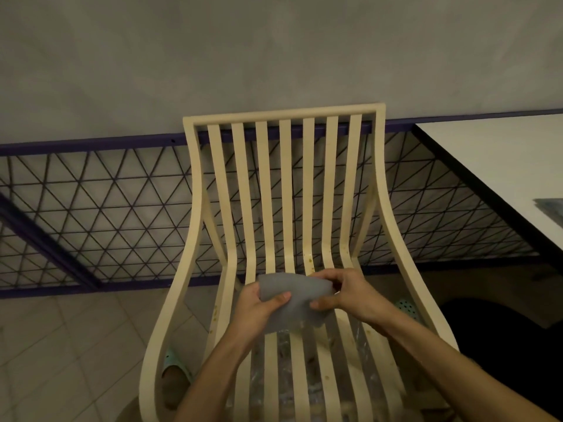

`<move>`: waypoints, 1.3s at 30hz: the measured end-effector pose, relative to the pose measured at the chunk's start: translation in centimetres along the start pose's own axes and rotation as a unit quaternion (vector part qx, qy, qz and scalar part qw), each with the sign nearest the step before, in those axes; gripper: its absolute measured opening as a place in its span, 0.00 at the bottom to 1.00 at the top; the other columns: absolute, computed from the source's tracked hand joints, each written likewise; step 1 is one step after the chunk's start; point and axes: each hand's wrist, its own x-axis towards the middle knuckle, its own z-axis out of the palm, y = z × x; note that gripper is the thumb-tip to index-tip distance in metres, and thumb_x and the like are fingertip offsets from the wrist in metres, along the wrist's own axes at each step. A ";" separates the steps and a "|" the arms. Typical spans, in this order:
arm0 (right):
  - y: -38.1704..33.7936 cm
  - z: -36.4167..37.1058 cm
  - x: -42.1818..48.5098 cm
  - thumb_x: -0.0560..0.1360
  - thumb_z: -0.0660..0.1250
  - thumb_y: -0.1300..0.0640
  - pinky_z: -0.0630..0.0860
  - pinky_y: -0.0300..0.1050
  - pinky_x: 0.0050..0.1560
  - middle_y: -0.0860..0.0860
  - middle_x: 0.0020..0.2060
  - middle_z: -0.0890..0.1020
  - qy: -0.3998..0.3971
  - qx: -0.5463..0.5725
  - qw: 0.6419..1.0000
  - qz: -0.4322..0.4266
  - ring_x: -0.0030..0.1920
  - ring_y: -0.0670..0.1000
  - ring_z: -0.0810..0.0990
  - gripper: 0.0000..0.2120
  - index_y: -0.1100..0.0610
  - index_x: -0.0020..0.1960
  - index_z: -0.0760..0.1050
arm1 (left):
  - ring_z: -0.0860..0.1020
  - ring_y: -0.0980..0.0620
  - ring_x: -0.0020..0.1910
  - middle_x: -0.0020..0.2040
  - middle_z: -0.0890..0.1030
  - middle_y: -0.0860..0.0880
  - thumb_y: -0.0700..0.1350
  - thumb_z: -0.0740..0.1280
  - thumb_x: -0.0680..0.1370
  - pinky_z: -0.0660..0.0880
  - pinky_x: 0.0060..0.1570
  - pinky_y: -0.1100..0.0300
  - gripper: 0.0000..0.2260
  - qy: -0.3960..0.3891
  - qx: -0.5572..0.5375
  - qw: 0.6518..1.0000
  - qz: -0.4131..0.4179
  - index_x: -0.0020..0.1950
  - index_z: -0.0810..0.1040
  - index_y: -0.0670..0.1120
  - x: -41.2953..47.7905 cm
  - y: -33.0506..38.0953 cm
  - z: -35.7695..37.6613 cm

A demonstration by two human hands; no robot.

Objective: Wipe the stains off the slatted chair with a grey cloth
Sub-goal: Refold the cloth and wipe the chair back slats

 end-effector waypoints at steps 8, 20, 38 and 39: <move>0.0 -0.6 0.4 0.72 0.73 0.55 0.76 0.40 0.51 0.51 0.53 0.77 0.087 -0.015 0.994 -0.070 0.56 0.48 0.77 0.06 0.56 0.45 0.80 | 0.71 0.63 0.63 0.65 0.72 0.59 0.41 0.77 0.67 0.73 0.58 0.66 0.08 0.034 0.114 0.978 0.173 0.45 0.84 0.48 0.5 0.2 -0.9; -2.7 0.6 6.0 0.75 0.66 0.64 0.72 0.58 0.66 0.64 0.57 0.81 0.009 0.454 0.890 0.046 0.59 0.62 0.80 0.17 0.67 0.62 0.76 | 0.82 0.55 0.49 0.47 0.85 0.51 0.37 0.75 0.70 0.79 0.47 0.61 0.12 -0.039 0.046 0.991 0.117 0.52 0.80 0.46 7.5 6.6 0.0; -10.4 -10.5 32.5 0.76 0.62 0.60 0.40 0.50 0.77 0.57 0.78 0.49 0.115 -0.606 0.679 -0.398 0.78 0.55 0.43 0.34 0.59 0.78 0.53 | 0.79 0.53 0.59 0.60 0.81 0.48 0.44 0.57 0.83 0.74 0.61 0.53 0.11 0.093 -0.105 0.989 0.053 0.60 0.77 0.46 27.7 7.5 -3.7; -9.3 -10.2 32.9 0.76 0.63 0.59 0.39 0.49 0.77 0.57 0.78 0.47 0.118 -0.618 0.669 -0.396 0.78 0.55 0.41 0.35 0.59 0.79 0.51 | 0.78 0.54 0.60 0.61 0.80 0.49 0.45 0.57 0.83 0.74 0.61 0.54 0.12 0.092 -0.106 0.989 0.054 0.62 0.76 0.47 28.1 7.0 -3.6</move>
